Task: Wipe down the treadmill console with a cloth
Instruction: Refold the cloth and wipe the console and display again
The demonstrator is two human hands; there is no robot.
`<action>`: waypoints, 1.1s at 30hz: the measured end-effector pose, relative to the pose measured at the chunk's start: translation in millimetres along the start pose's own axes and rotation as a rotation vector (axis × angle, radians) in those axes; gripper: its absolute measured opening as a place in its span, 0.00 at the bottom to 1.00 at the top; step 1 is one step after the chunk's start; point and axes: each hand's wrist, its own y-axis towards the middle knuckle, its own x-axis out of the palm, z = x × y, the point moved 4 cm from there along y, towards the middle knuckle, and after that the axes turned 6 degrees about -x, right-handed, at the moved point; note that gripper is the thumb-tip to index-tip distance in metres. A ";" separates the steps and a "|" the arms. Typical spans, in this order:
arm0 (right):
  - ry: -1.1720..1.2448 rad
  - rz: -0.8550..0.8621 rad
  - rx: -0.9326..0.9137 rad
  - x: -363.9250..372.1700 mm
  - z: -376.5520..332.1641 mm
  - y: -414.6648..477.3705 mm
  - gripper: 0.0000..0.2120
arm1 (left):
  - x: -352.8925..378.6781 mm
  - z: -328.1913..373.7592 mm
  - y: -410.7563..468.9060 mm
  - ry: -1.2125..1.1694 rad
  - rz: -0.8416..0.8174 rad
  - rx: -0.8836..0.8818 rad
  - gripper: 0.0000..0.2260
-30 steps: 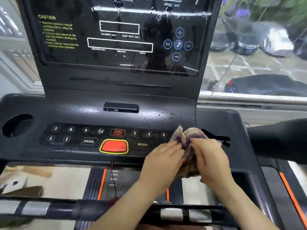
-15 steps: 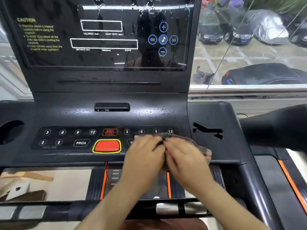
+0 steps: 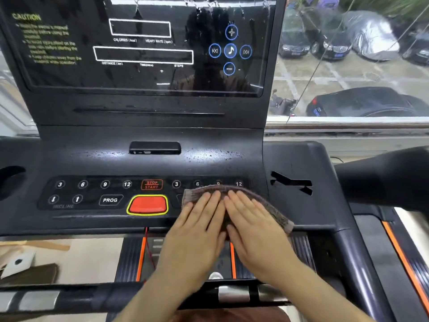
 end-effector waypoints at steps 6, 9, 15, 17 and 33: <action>-0.039 0.002 0.003 6.5 10.1 73.9 0.26 | -8.0 -34.3 46.6 0.072 0.056 -0.133 0.26; -0.062 -0.009 -0.058 12.4 -7.4 55.2 0.26 | -7.0 -31.3 20.3 0.063 0.048 -0.128 0.26; -0.034 -0.033 -0.100 18.8 -13.5 78.7 0.26 | -12.2 -53.2 24.9 0.101 0.118 -0.195 0.23; -0.053 -0.034 -0.113 21.1 -19.0 108.0 0.26 | -16.0 -70.9 35.1 0.109 0.109 -0.251 0.24; -0.079 -0.110 -0.238 35.9 -96.2 94.7 0.25 | -14.6 -114.0 -43.6 0.023 0.052 -0.293 0.24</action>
